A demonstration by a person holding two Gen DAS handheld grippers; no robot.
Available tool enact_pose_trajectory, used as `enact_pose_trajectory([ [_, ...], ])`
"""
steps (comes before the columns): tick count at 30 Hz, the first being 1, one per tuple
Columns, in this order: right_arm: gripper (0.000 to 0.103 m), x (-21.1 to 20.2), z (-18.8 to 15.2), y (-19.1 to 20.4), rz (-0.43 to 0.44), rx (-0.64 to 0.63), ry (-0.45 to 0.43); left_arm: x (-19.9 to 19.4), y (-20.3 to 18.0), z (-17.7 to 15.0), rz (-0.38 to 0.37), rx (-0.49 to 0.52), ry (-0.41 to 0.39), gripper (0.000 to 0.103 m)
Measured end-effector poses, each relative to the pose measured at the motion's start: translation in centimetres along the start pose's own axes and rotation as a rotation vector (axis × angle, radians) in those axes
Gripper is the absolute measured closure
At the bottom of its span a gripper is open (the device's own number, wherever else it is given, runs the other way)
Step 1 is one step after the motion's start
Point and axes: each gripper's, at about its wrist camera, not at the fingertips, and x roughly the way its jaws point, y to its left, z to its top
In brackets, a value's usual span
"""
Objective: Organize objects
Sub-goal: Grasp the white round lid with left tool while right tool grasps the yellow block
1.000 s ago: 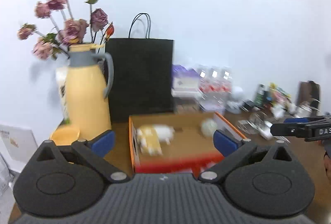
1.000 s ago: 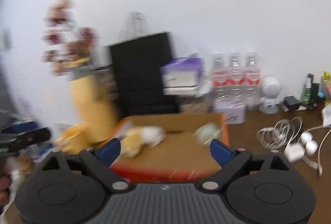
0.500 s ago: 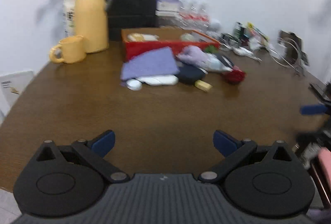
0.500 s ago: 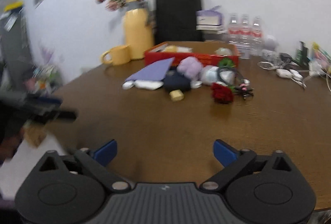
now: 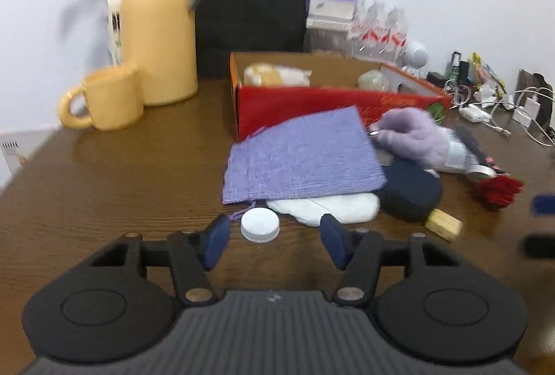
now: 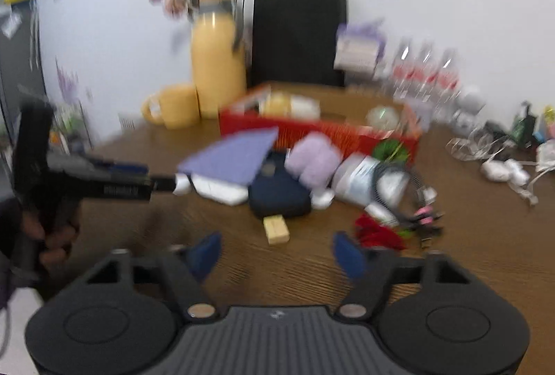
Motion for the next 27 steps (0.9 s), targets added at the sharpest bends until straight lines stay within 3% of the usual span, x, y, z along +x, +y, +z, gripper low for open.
enact_pose_trajectory([
  [4,0.045,5.1,0.2,0.1,-0.009,0.014,0.034,1.3,0.6,0.3,-0.041,-0.015,0.005,0.047],
  [5,0.047,5.7,0.1,0.0,-0.002,0.029,0.038,1.6,0.6,0.4,-0.051,-0.009,0.009,0.054],
  [6,0.052,6.7,0.3,-0.1,0.002,0.039,0.043,1.8,0.6,0.4,-0.048,-0.002,0.023,0.065],
  [9,0.069,8.5,0.4,0.0,-0.034,0.026,0.062,2.2,0.6,0.5,-0.063,-0.009,0.037,0.074],
  [12,0.082,9.0,0.2,-0.1,-0.024,0.047,0.063,1.9,0.3,0.3,-0.057,0.004,0.032,0.075],
  [17,0.083,7.8,-0.4,0.6,-0.033,0.037,0.067,-1.2,-1.6,-1.0,-0.080,0.001,0.065,0.075],
  [22,0.083,3.4,-2.7,1.3,-0.017,0.059,0.060,-6.1,-4.9,-4.5,-0.115,0.030,0.078,0.074],
  [25,0.083,1.6,-4.2,1.7,-0.015,0.085,0.071,-7.7,-6.5,-5.8,-0.135,0.058,0.078,0.070],
  [26,0.083,1.2,-4.6,1.8,-0.013,0.091,0.069,-7.8,-6.7,-6.0,-0.136,0.060,0.079,0.051],
  [27,0.083,0.9,-4.9,1.9,-0.005,0.098,0.067,-7.8,-7.0,-6.3,-0.127,0.063,0.082,0.041],
])
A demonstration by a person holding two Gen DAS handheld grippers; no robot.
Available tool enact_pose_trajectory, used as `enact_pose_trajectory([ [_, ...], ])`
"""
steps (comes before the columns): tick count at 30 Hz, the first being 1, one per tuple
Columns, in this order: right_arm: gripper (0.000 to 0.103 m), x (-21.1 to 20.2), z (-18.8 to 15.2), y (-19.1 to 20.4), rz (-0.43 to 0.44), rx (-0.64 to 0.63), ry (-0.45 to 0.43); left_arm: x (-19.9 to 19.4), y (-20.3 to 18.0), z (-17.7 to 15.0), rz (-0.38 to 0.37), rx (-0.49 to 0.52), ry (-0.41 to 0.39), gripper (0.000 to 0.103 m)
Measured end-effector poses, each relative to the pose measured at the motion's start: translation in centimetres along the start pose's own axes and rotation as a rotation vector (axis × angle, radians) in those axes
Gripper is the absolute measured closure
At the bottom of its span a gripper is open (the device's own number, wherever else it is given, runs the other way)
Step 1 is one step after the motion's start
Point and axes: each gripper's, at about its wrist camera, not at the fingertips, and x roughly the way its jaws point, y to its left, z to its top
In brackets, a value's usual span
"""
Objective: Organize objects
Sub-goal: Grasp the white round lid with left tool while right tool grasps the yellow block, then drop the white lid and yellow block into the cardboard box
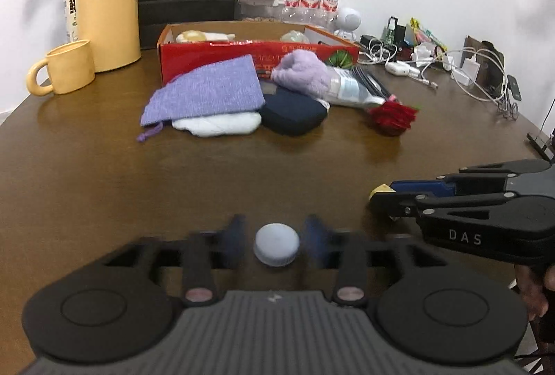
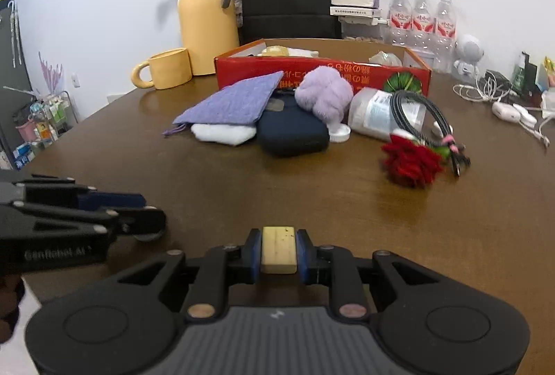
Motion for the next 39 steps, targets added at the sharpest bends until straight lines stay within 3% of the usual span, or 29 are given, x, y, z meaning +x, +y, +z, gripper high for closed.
enact_pose_trajectory([
  [4,0.078,-0.4,-0.7,0.2,-0.018,-0.004,-0.012,0.2,-0.1,-0.2,0.034,0.016,0.017,0.050],
  [7,0.075,-0.5,-0.8,0.1,-0.021,0.001,-0.014,-0.1,0.1,-0.3,-0.002,0.026,0.019,0.074],
  [8,0.075,-0.4,-0.8,0.1,-0.018,0.001,-0.014,-0.2,0.1,-0.2,-0.002,0.023,0.014,0.074],
  [9,0.084,-0.5,-0.7,0.0,-0.013,0.000,-0.018,-0.4,0.2,-0.1,0.013,0.008,0.005,0.075],
  [11,0.083,-0.5,-0.5,-0.2,0.001,0.015,-0.034,-0.6,0.4,0.8,0.017,-0.010,-0.018,0.075],
  [15,0.083,-1.1,2.3,-1.8,0.026,0.010,-0.120,-0.7,2.2,6.6,-0.028,0.010,-0.127,0.074],
  [19,0.083,-1.1,10.8,-4.9,0.071,-0.037,-0.224,3.3,5.6,17.3,-0.027,-0.082,-0.163,0.074],
  [22,0.083,3.0,19.7,-7.5,0.048,-0.031,-0.224,10.7,6.7,25.4,0.024,-0.057,-0.107,0.074],
  [24,0.083,8.0,25.4,-9.1,0.023,-0.013,-0.164,17.8,7.5,29.2,0.058,-0.044,0.022,0.074],
  [26,0.083,14.8,29.9,-10.7,-0.030,0.004,-0.061,23.8,8.3,30.8,0.120,-0.059,0.122,0.074],
  [29,0.083,24.3,32.3,-13.0,-0.098,0.106,0.086,30.2,8.9,31.4,0.161,-0.051,0.203,0.074],
  [32,0.083,30.2,32.0,-13.8,-0.138,0.123,0.165,31.7,9.2,31.0,0.137,-0.049,0.212,0.073],
  [34,0.077,32.0,31.5,-13.8,-0.179,0.112,0.163,30.4,9.0,31.0,0.113,-0.049,0.164,0.062],
  [35,0.070,32.5,31.3,-13.7,-0.188,0.124,0.193,29.3,8.7,31.0,0.114,-0.025,0.123,0.051],
  [36,0.059,32.5,31.2,-13.9,-0.185,0.152,0.208,28.4,8.4,31.0,0.115,0.002,0.094,0.048],
  [39,0.057,30.4,31.5,-13.6,-0.151,0.172,0.152,25.4,7.9,31.4,0.101,0.021,0.062,0.049],
])
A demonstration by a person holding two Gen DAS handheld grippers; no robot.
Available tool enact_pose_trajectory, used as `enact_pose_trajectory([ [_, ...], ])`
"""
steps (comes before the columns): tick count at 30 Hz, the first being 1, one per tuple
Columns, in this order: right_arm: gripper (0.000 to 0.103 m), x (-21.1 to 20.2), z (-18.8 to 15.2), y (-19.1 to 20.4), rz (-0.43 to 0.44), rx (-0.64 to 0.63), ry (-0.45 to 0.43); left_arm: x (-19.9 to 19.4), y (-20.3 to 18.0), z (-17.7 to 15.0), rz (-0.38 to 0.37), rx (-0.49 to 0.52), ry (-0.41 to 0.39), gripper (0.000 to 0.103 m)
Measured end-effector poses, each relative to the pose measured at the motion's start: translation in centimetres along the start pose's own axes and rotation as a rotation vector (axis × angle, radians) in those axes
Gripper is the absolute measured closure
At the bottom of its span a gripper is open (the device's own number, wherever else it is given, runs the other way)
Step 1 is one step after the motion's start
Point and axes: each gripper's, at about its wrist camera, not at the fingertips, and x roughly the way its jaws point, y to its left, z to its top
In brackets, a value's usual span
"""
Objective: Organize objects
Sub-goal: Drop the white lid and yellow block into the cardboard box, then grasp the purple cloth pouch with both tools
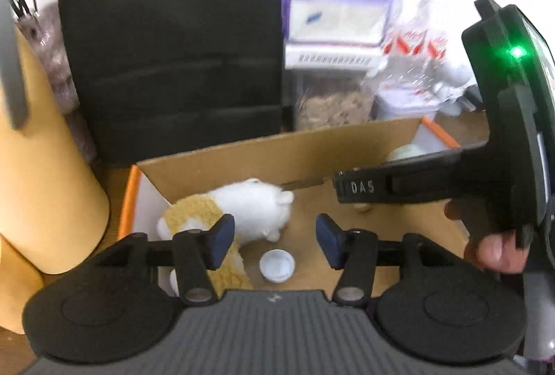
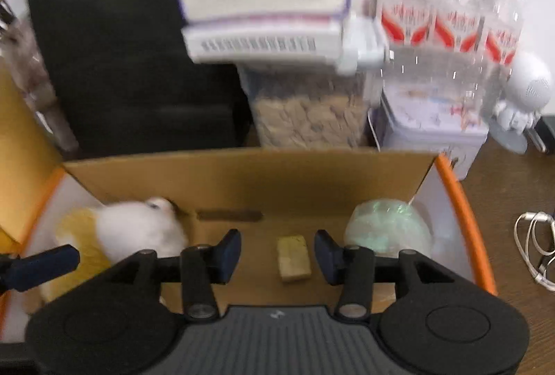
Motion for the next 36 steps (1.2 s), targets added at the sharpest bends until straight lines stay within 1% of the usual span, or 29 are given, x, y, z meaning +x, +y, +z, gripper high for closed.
enact_pose_trajectory([
  [2,0.056,-3.0,0.2,0.3,0.020,0.005,-0.042,-2.9,-0.1,0.2,-0.007,-0.004,-0.038,0.049],
  [4,0.049,-6.2,0.6,0.8,0.038,-0.015,-0.087,-5.9,-0.5,0.2,-0.003,0.006,-0.083,0.044],
  [6,0.044,-9.9,0.7,1.0,0.042,-0.039,-0.139,-9.5,-0.5,-0.5,0.000,0.010,-0.118,0.031],
  [8,0.039,-14.2,-0.3,0.9,0.063,-0.058,-0.197,-13.4,-0.6,-1.9,-0.014,0.013,-0.148,0.025],
  [9,0.034,-16.3,-1.2,0.5,0.074,-0.058,-0.220,-15.2,-0.7,-2.9,-0.027,0.020,-0.164,0.019],
  [10,0.029,-18.4,-2.4,0.1,0.095,-0.057,-0.242,-16.9,-0.8,-3.9,-0.037,0.026,-0.183,0.015],
  [11,0.028,-20.0,-3.6,-0.6,0.120,-0.052,-0.259,-19.1,-0.8,-5.5,-0.039,0.028,-0.216,0.009],
  [12,0.026,-22.1,-5.5,-1.2,0.150,-0.042,-0.282,-21.0,-0.9,-7.2,-0.035,0.024,-0.249,0.003],
  [13,0.025,-23.8,-7.2,-1.6,0.170,-0.037,-0.298,-22.4,-0.8,-8.6,-0.031,0.024,-0.269,0.002],
  [14,0.024,-25.2,-8.9,-2.1,0.190,-0.034,-0.310,-24.2,-1.1,-10.7,-0.031,0.026,-0.286,0.000],
  [15,0.022,-26.9,-11.4,-2.5,0.207,-0.028,-0.327,-25.4,-1.2,-12.3,-0.035,0.026,-0.294,0.000],
  [18,0.018,-30.8,-18.1,-3.0,0.222,-0.043,-0.371,-29.0,-2.2,-17.8,-0.050,0.017,-0.302,0.000],
  [20,0.015,-33.0,-23.0,-3.2,0.225,-0.065,-0.386,-30.4,-3.2,-21.3,-0.054,0.012,-0.267,0.000],
  [21,0.013,-33.6,-24.9,-3.4,0.227,-0.071,-0.386,-31.2,-4.0,-22.9,-0.059,0.032,-0.245,0.000],
  [23,0.012,-35.0,-28.8,-3.6,0.221,-0.072,-0.350,-32.6,-5.1,-25.7,-0.061,0.064,-0.216,0.000],
  [24,0.012,-35.6,-30.3,-3.8,0.216,-0.070,-0.327,-33.5,-5.4,-26.7,-0.069,0.077,-0.213,0.000],
  [26,0.012,-37.2,-32.8,-3.7,0.208,-0.086,-0.300,-34.8,-5.2,-28.1,-0.087,0.066,-0.204,0.000],
  [27,0.013,-38.1,-33.9,-3.7,0.205,-0.114,-0.292,-35.4,-4.9,-28.5,-0.091,0.054,-0.201,0.000],
  [29,0.013,-39.8,-35.1,-3.4,0.203,-0.172,-0.287,-36.1,-3.9,-28.1,-0.088,0.024,-0.194,0.000],
  [32,0.013,-42.1,-35.1,-3.1,0.194,-0.222,-0.313,-36.5,-2.4,-27.4,-0.054,-0.002,-0.210,0.000],
  [34,0.013,-42.2,-34.5,-2.9,0.179,-0.234,-0.330,-35.7,-1.7,-26.8,-0.031,-0.001,-0.238,0.000],
  [36,0.013,-41.1,-33.6,-2.6,0.177,-0.224,-0.339,-33.7,-0.6,-26.1,-0.013,-0.033,-0.243,0.000],
])
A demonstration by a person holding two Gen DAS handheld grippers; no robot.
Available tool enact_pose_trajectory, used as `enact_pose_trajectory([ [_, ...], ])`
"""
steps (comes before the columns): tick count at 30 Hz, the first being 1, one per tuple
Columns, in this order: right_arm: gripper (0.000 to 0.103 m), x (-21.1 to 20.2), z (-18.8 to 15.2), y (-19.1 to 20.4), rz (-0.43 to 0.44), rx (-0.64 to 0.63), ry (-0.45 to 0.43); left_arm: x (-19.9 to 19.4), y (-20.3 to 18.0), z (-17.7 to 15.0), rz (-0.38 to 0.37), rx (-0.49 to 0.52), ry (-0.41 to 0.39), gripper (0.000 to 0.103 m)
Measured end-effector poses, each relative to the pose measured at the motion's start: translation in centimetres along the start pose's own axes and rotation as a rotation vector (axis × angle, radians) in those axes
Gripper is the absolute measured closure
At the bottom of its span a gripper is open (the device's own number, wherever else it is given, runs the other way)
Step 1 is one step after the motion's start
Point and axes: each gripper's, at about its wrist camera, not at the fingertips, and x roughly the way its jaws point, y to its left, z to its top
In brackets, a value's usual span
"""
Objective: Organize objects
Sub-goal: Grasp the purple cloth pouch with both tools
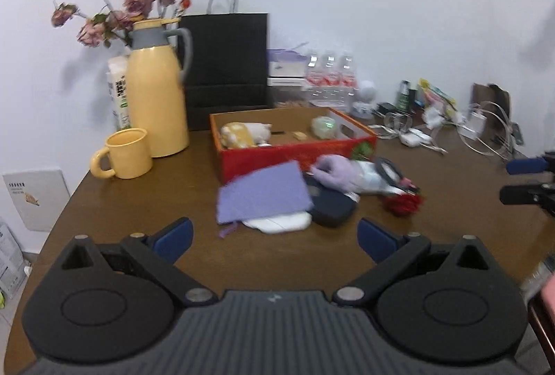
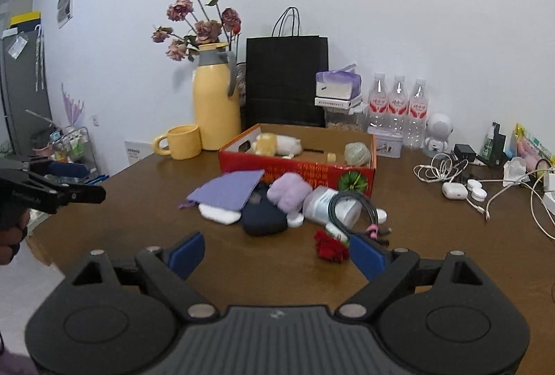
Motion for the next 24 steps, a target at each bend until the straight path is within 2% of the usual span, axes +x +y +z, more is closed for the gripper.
enact_pose_trajectory([
  [2,0.015,2.5,0.4,0.2,0.010,0.017,-0.004,3.1,1.3,0.0,0.018,-0.062,0.016,0.008],
  [5,0.023,8.3,1.0,1.2,0.010,0.049,0.005,8.5,2.9,-0.2,0.009,-0.068,0.052,0.029],
  [6,0.031,10.4,1.2,1.7,0.020,0.045,0.016,10.5,3.4,-0.1,0.014,-0.067,0.061,0.032],
  [7,0.038,12.7,1.5,2.3,0.034,0.037,0.030,12.4,4.1,0.1,0.021,-0.071,0.063,0.033],
  [9,0.046,17.0,2.0,3.5,0.053,0.017,0.047,16.5,5.7,0.5,0.057,-0.112,0.082,0.034],
  [11,0.050,21.7,2.7,4.4,0.034,0.012,0.073,19.9,7.1,0.8,0.101,-0.171,0.161,0.037],
  [13,0.054,25.3,3.3,4.7,0.022,0.036,0.097,22.1,7.9,1.0,0.078,-0.192,0.218,0.037],
  [16,0.063,28.9,3.8,4.7,0.010,0.071,0.123,23.4,8.4,0.9,0.073,-0.212,0.214,0.044],
  [17,0.067,29.7,3.9,4.8,0.011,0.070,0.128,23.4,8.3,0.8,0.059,-0.214,0.215,0.065],
  [18,0.083,30.3,3.8,4.9,0.010,0.068,0.135,23.4,8.3,0.8,0.036,-0.224,0.223,0.087],
  [19,0.090,30.7,3.7,4.9,0.002,0.070,0.142,23.3,8.2,0.9,0.035,-0.239,0.234,0.090],
  [20,0.092,30.7,3.6,4.9,0.009,0.084,0.138,23.1,8.2,0.9,0.049,-0.247,0.238,0.096],
  [22,0.098,30.1,3.6,4.9,0.036,0.100,0.137,21.6,7.7,1.0,0.064,-0.257,0.217,0.098],
  [24,0.098,28.3,3.9,5.6,0.039,0.079,0.099,19.0,7.0,1.3,0.053,-0.263,0.172,0.099],
])
